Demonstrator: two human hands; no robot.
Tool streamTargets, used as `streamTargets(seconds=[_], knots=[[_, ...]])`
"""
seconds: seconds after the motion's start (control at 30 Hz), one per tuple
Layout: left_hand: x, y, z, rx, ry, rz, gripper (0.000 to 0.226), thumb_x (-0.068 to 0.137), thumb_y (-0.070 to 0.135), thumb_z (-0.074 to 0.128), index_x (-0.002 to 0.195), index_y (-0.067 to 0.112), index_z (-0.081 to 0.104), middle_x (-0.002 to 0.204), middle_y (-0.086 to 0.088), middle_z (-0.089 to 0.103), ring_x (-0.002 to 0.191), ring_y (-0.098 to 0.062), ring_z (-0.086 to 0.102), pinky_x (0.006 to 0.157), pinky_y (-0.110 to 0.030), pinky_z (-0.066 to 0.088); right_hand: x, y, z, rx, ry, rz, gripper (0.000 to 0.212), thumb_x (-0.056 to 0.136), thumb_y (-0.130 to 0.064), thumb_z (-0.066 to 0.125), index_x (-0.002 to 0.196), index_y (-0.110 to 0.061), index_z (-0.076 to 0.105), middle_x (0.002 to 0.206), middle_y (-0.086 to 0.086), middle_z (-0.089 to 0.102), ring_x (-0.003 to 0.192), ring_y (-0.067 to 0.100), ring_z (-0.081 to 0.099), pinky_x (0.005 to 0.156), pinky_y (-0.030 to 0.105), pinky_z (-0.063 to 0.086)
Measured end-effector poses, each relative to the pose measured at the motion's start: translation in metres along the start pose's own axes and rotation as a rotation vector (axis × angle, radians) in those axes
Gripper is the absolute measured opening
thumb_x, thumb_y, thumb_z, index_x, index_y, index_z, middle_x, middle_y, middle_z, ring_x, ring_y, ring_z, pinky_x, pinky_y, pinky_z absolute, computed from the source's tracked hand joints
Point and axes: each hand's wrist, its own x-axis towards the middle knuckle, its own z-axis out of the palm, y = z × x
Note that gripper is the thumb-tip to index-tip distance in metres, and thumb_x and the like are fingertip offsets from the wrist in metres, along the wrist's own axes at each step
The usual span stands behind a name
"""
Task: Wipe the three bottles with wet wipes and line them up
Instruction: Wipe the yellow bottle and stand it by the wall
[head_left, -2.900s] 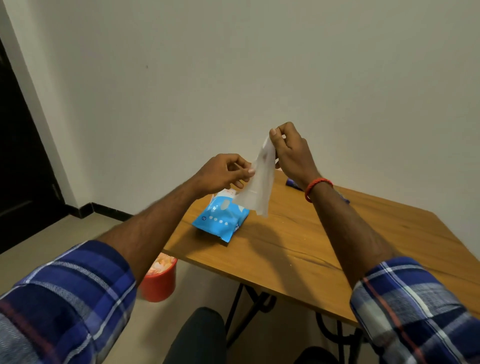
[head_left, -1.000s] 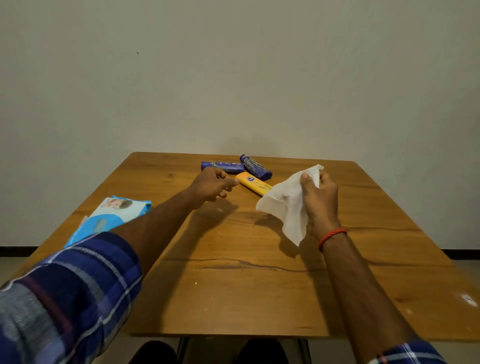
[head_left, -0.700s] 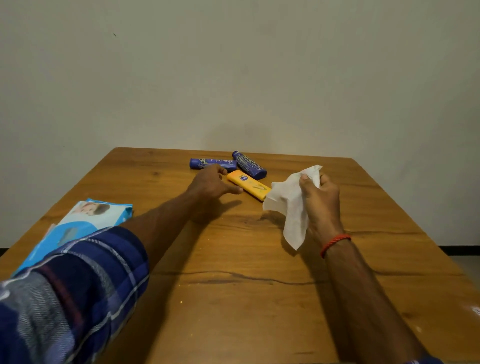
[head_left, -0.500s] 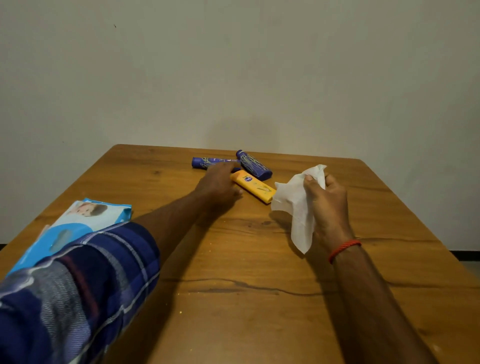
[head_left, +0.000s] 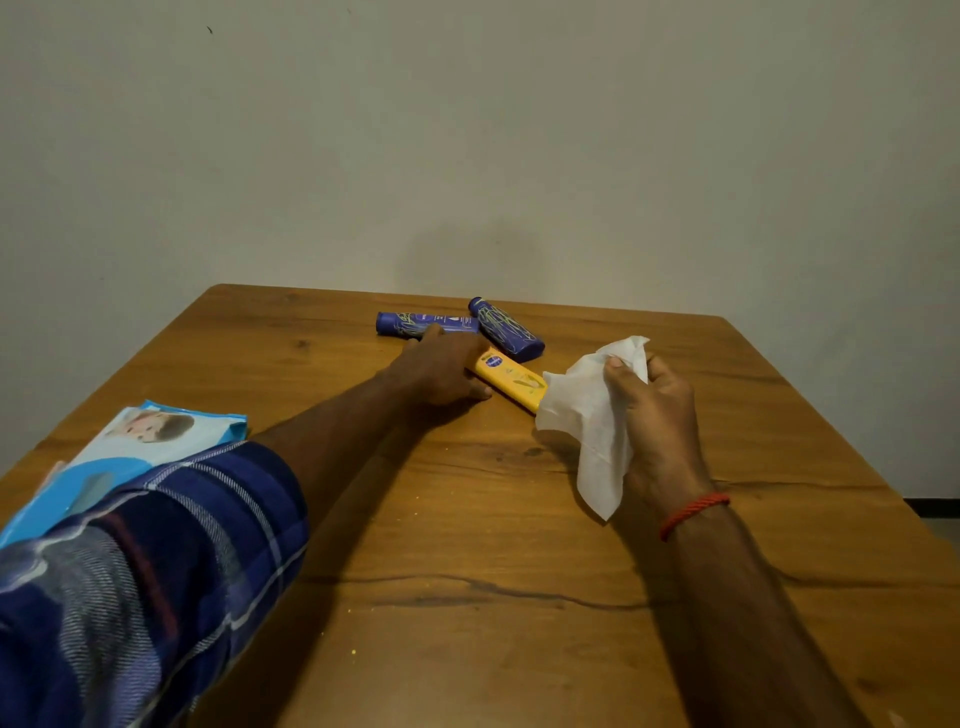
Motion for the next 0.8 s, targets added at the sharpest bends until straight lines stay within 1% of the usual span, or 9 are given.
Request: streamTargets(seconds=[0.1, 0.17, 0.3, 0.43, 0.5, 0.57, 0.67, 0.73, 0.8], knots=[[-0.003, -0.003, 0.0, -0.041, 0.015, -0.003, 0.065, 0.086, 0.049, 0.07, 0.141, 0.031, 0.042, 0.146, -0.004, 0.049, 0.141, -0.03, 0.03, 0.109, -0.055, 0.034, -0.004, -0.001, 0.002, 0.046, -0.014, 0.033, 0.019, 0.098, -0.024, 0.059, 0.116, -0.031, 0.057, 0.107, -0.005, 0.065, 0.098, 0.018, 0.067, 0.077, 0.042, 0.061], [-0.006, -0.006, 0.0, -0.068, 0.022, 0.016, 0.059, 0.086, 0.045, 0.072, 0.137, 0.031, 0.045, 0.144, -0.003, 0.05, 0.137, -0.027, 0.036, 0.107, -0.053, 0.038, -0.008, -0.004, 0.003, 0.058, -0.019, 0.039, 0.026, 0.098, -0.023, 0.059, 0.123, -0.029, 0.055, 0.107, -0.005, 0.064, 0.099, 0.018, 0.066, 0.079, 0.042, 0.061], [-0.014, -0.009, 0.001, -0.121, 0.044, 0.034, 0.053, 0.083, 0.039, 0.076, 0.128, 0.03, 0.051, 0.14, -0.001, 0.053, 0.13, -0.023, 0.045, 0.103, -0.051, 0.044, -0.014, -0.008, 0.003, 0.069, -0.023, 0.041, 0.021, 0.098, -0.022, 0.058, 0.117, -0.03, 0.055, 0.108, -0.004, 0.063, 0.1, 0.019, 0.065, 0.079, 0.041, 0.061], [-0.024, -0.012, 0.001, -0.232, 0.012, 0.068, 0.047, 0.078, 0.036, 0.082, 0.114, 0.03, 0.053, 0.13, 0.002, 0.056, 0.116, -0.015, 0.05, 0.094, -0.036, 0.048, -0.02, -0.012, 0.0, 0.06, -0.029, 0.031, 0.018, 0.098, -0.022, 0.058, 0.115, -0.03, 0.055, 0.107, -0.005, 0.063, 0.098, 0.017, 0.065, 0.072, 0.035, 0.06], [-0.031, -0.011, -0.001, -0.297, 0.002, 0.07, 0.048, 0.074, 0.036, 0.085, 0.11, 0.03, 0.054, 0.123, 0.003, 0.058, 0.111, -0.014, 0.052, 0.09, -0.033, 0.051, -0.023, -0.014, -0.001, 0.038, -0.031, 0.003, 0.019, 0.098, -0.022, 0.058, 0.116, -0.029, 0.054, 0.106, -0.006, 0.062, 0.096, 0.014, 0.064, 0.066, 0.029, 0.058], [-0.041, -0.01, -0.004, -0.373, 0.014, 0.071, 0.049, 0.071, 0.036, 0.087, 0.108, 0.028, 0.055, 0.117, 0.006, 0.058, 0.107, -0.013, 0.054, 0.084, -0.03, 0.052, -0.028, -0.017, -0.001, 0.027, -0.029, -0.007, 0.02, 0.098, -0.022, 0.058, 0.118, -0.027, 0.054, 0.107, -0.005, 0.062, 0.095, 0.014, 0.063, 0.064, 0.027, 0.056], [-0.058, -0.009, -0.013, -0.475, 0.073, 0.097, 0.05, 0.07, 0.031, 0.088, 0.109, 0.025, 0.057, 0.109, 0.01, 0.057, 0.1, -0.008, 0.054, 0.071, -0.019, 0.045, -0.038, -0.025, 0.001, 0.04, -0.033, -0.015, 0.023, 0.098, -0.022, 0.058, 0.121, -0.024, 0.056, 0.106, -0.005, 0.064, 0.095, 0.013, 0.064, 0.062, 0.026, 0.057], [-0.073, -0.008, -0.022, -0.534, 0.097, 0.118, 0.05, 0.07, 0.028, 0.089, 0.109, 0.022, 0.059, 0.107, 0.011, 0.057, 0.094, -0.007, 0.056, 0.069, -0.016, 0.045, -0.046, -0.031, 0.003, 0.046, -0.035, -0.025, 0.026, 0.098, -0.023, 0.058, 0.124, -0.022, 0.057, 0.109, -0.002, 0.065, 0.097, 0.016, 0.065, 0.068, 0.031, 0.06], [-0.087, -0.006, -0.029, -0.615, 0.106, 0.122, 0.051, 0.068, 0.027, 0.09, 0.108, 0.022, 0.06, 0.109, 0.009, 0.06, 0.096, -0.009, 0.059, 0.071, -0.017, 0.05, -0.053, -0.038, 0.004, 0.057, -0.041, -0.035, 0.022, 0.098, -0.023, 0.059, 0.12, -0.024, 0.059, 0.111, 0.0, 0.066, 0.101, 0.02, 0.066, 0.079, 0.039, 0.061]])
